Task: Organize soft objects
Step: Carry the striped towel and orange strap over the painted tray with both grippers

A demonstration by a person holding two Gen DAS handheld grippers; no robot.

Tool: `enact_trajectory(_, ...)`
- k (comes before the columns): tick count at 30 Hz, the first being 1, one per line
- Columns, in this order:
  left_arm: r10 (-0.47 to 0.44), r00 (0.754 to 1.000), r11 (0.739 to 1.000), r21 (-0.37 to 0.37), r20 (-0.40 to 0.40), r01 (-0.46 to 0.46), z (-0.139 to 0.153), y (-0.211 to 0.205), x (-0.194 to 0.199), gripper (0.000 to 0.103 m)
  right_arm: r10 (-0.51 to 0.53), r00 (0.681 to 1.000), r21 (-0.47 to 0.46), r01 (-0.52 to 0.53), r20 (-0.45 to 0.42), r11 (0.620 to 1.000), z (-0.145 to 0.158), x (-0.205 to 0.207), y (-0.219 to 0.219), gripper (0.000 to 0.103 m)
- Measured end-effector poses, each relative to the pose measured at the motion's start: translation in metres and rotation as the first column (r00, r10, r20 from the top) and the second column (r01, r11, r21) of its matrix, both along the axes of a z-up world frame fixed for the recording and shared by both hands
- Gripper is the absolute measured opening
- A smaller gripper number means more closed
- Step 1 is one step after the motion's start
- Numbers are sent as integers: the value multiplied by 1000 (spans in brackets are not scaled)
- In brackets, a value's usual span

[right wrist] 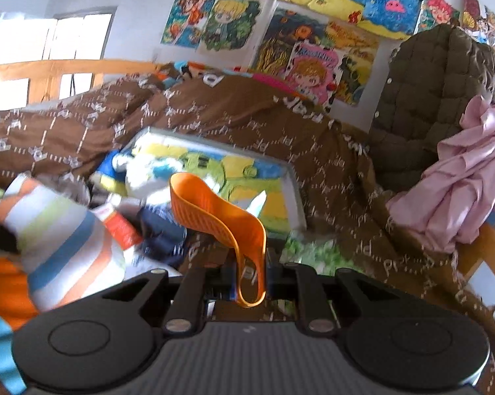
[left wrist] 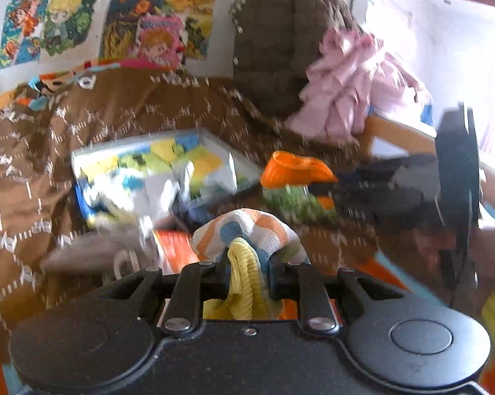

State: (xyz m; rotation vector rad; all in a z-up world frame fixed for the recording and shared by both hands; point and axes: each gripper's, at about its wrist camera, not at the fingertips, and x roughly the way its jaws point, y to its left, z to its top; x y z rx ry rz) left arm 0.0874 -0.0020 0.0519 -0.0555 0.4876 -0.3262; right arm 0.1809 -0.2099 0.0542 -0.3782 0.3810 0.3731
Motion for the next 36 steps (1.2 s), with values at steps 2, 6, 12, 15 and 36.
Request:
enact_trajectory(2, 27, 999, 1000, -12, 31, -27, 10, 4, 12, 21, 2, 1000, 21, -3, 18, 1000, 8, 8, 3, 17)
enact_trajectory(6, 95, 993, 995, -26, 76, -93, 27, 11, 44, 21, 7, 999, 73, -10, 37, 997, 25, 26, 14, 17)
enact_trajectory(12, 197, 973, 980, -16, 120, -197, 45, 25, 105, 21, 15, 999, 158, -20, 34, 987, 40, 64, 38, 18)
enact_trajectory(15, 277, 953, 961, -43, 125, -273, 45, 37, 134, 21, 37, 999, 196, -38, 10, 980, 40, 85, 47, 18)
enact_trajectory(36, 407, 912, 910, -70, -50, -409, -37, 94, 231, 21, 67, 974, 301, 2, -217, 954, -29, 183, 101, 18)
